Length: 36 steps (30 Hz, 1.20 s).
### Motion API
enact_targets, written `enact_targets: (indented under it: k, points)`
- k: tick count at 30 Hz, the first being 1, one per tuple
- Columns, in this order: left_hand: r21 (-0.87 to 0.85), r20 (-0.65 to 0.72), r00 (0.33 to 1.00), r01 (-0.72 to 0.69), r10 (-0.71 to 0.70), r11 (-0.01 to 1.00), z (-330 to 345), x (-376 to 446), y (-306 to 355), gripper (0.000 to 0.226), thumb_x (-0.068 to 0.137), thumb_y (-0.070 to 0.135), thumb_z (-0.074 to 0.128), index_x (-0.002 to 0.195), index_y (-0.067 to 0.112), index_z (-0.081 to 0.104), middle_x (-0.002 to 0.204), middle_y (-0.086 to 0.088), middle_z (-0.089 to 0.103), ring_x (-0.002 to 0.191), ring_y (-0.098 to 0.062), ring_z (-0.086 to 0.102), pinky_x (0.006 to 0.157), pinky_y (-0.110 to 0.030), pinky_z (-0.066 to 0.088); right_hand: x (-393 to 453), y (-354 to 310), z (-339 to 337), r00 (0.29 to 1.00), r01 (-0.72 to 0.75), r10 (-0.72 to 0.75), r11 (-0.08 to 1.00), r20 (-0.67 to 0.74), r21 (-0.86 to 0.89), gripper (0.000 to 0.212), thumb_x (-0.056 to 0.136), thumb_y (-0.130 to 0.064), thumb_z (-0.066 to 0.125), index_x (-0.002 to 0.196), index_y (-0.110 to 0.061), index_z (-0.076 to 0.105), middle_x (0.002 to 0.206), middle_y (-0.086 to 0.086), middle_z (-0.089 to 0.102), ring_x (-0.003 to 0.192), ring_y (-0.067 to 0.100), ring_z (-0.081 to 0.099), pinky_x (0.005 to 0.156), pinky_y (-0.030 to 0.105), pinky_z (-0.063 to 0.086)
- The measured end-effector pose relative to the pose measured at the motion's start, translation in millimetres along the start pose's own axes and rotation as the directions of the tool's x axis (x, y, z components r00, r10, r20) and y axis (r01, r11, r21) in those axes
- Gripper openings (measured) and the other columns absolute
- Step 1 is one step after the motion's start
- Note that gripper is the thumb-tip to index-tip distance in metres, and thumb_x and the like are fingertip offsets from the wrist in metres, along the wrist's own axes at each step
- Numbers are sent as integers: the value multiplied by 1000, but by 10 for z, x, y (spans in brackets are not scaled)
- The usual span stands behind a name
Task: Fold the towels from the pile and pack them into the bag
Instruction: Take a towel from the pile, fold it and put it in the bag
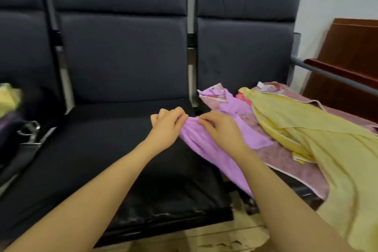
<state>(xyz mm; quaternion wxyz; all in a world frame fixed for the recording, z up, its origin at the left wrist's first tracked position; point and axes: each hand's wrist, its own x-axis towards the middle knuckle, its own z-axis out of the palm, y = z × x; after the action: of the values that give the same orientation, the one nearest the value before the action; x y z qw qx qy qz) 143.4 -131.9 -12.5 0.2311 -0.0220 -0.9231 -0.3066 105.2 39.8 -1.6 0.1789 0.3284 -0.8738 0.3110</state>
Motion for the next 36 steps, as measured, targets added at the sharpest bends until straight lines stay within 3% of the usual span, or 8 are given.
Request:
enact_targets:
  k: [8, 12, 15, 17, 20, 23, 26, 36]
  points:
    - [134, -197, 972, 158, -130, 978, -837, -289, -653, 20, 101, 26, 38, 88, 22, 54, 78, 13, 49, 96, -13, 39, 80, -28, 17, 221, -983, 557, 992, -58, 23, 953, 120, 296, 17, 95, -16, 56, 105, -15, 69, 98, -1, 67, 91, 12, 60, 83, 24, 47]
    - [189, -332, 898, 364, -290, 912, -953, -410, -1008, 21, 101, 28, 38, 95, 18, 55, 90, 3, 55, 97, -18, 42, 80, -31, 22, 244, -1080, 812, 968, -126, 36, 925, 248, 359, 22, 93, -11, 57, 111, -18, 67, 102, -5, 64, 83, 4, 56, 79, 16, 44]
    - [248, -223, 868, 491, -444, 835, -970, -479, -1246, 23, 102, 30, 36, 113, 17, 52, 116, -6, 52, 109, -27, 43, 87, -36, 27, 211, -1039, 947, 940, -134, 50, 964, 338, 231, 24, 93, -20, 58, 117, -22, 65, 99, -9, 61, 87, 7, 56, 89, 25, 45]
    - [273, -71, 871, 486, -487, 830, -923, -535, -1302, 32, 101, 34, 37, 129, 23, 45, 135, -8, 42, 122, -32, 38, 98, -42, 29, 167, -994, 972, 911, -134, 76, 984, 405, 116, 28, 96, -30, 54, 123, -26, 62, 114, -8, 63, 102, 10, 54, 101, 26, 36]
    - [428, 303, 839, 303, -451, 851, -723, -623, -1340, 46, 100, 46, 23, 145, 35, 29, 155, 1, 22, 139, -29, 24, 111, -46, 22, 67, -885, 1011, 820, -73, 106, 994, 562, -81, 36, 102, -36, 39, 137, -33, 49, 128, -10, 56, 125, 20, 43, 107, 26, 23]
    - [536, 616, 663, 45, -426, 843, -548, -743, -1356, 55, 98, 48, 5, 152, 35, 9, 161, 4, -1, 148, -27, -1, 116, -54, 7, -63, -710, 1149, 675, 85, 107, 972, 730, -221, 45, 104, -42, 23, 149, -35, 26, 153, -16, 27, 145, 11, 16, 113, 29, 6]
    - [555, 601, 663, 55, -445, 830, -555, -817, -1367, 53, 102, 45, 7, 152, 33, -2, 160, 4, -11, 147, -28, -8, 117, -48, -4, -104, -582, 1341, 580, 132, 159, 949, 799, -285, 52, 103, -48, 13, 152, -35, 1, 160, -16, -4, 147, 9, -9, 118, 35, -9]
    - [622, 479, 775, 33, -413, 783, -693, -634, -1742, 52, 103, 43, 9, 152, 33, -6, 160, 7, -12, 147, -22, -11, 114, -45, -13, 215, -563, 1870, 655, 5, 173, 972, 736, -233, 55, 102, -51, 11, 153, -35, 1, 159, -18, -6, 146, 8, -12, 117, 35, -11]
